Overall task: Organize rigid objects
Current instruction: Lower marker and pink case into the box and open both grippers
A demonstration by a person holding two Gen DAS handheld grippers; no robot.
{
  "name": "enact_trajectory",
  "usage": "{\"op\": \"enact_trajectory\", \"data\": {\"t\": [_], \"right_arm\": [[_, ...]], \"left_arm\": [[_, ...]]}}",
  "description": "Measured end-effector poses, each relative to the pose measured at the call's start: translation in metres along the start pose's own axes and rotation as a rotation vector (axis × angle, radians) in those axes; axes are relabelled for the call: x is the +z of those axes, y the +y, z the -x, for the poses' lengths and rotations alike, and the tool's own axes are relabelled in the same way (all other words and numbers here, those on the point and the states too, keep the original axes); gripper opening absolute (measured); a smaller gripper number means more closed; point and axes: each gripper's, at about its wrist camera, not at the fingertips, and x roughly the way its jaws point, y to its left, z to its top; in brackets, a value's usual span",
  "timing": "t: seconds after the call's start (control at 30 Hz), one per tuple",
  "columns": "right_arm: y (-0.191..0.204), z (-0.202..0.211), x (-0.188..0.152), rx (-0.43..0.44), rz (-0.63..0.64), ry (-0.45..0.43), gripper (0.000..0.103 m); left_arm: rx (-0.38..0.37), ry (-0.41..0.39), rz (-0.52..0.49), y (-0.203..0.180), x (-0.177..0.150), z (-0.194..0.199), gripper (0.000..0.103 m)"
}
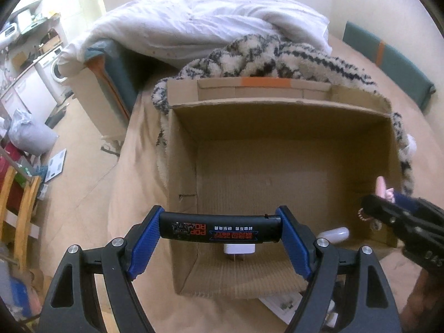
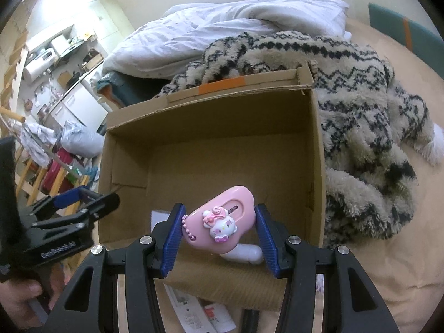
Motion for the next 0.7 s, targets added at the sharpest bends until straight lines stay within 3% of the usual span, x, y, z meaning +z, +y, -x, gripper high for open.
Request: {"op": "enact_trajectory", "data": {"t": [0.17,0.33,0.7], "right_arm": [[-0.007,-0.006,0.000,-0.002,-0.039,0.026,0.054],[-0.009,-0.007,0.000,-0.001,-0.054,0.032,0.054],[-0.011,-0.004,0.003,0.015,-0.073,0.024,0.054]], "left_arm": [[0.015,0.023,-0.013,-0.008,0.004,-0.014,0.079],[-0.040,0.061,0.025,-0.011,0.005,-0.024,0.079],[-0.004,0.092,0.024,-0.014,0.009,-0.032,0.080]]}}
